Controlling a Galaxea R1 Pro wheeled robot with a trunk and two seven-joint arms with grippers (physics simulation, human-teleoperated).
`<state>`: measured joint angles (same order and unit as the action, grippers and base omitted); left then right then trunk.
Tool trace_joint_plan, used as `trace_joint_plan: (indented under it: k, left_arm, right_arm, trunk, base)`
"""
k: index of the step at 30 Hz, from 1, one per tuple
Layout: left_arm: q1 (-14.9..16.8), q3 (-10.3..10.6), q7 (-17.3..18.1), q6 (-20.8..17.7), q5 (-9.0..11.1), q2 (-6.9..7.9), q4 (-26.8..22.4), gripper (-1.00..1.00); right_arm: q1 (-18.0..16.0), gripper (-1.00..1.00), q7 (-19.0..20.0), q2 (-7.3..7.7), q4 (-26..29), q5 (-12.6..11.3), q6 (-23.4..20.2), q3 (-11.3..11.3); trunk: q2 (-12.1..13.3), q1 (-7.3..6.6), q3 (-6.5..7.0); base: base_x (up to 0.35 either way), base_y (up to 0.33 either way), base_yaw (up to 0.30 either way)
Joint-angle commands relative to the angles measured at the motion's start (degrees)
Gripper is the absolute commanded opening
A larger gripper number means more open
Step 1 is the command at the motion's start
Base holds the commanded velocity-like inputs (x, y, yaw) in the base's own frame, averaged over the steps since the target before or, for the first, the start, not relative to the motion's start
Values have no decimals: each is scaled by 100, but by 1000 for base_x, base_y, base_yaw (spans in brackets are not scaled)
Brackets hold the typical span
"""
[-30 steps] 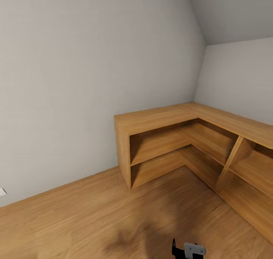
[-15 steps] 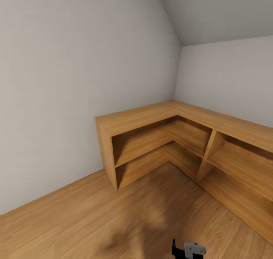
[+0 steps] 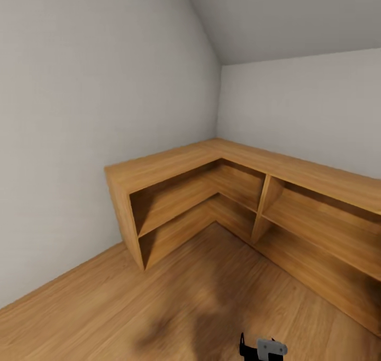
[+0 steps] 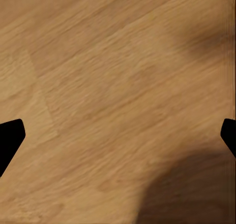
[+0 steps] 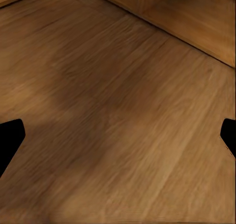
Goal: In the bedroom, organize the workspace by keeping the computer under the desk, ensuring the monitor is on the desk, placing the keyboard on the desk next to the monitor, placing the mouse on the desk next to the keyboard, moving the folder from the swivel chair onto the desk next to the mouse, stacking the notebook on top of the folder with the pen on top of the notebook, and positioning the swivel chair next to the desk.
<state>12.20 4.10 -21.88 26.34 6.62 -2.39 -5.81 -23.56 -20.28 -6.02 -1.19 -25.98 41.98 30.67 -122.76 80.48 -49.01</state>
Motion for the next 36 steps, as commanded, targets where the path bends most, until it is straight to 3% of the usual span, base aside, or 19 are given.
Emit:
trace_joint_plan:
  k: [1, 11, 20, 36]
  left_arm:
    - [2, 47, -16, 20, 59, 1, 1, 100]
    - [2, 32, -8, -14, 79, 10, 30, 100]
    - [2, -17, 430, -33, 165, 80, 31, 100]
    - [2, 0, 437, 70, 213, 72, -16, 100]
  right_arm:
    - [-7, 100, -28, -5, -13, -22, 12, 49]
    - [-7, 100, -20, -1, -14, -13, 10, 45]
    - [-6, 100, -19, 4, -13, -12, 7, 45]
    - [-7, 100, -19, 4, -13, -12, 3, 45]
  trunk:
    - [-2, -1, -5]
    - [-2, -1, -5]
    - [-2, -1, -5]
    - [-2, -1, -5]
  base:
    - [0, 0, -298]
    - [0, 0, -298]
    - [0, 0, -298]
    - [70, 0, -298]
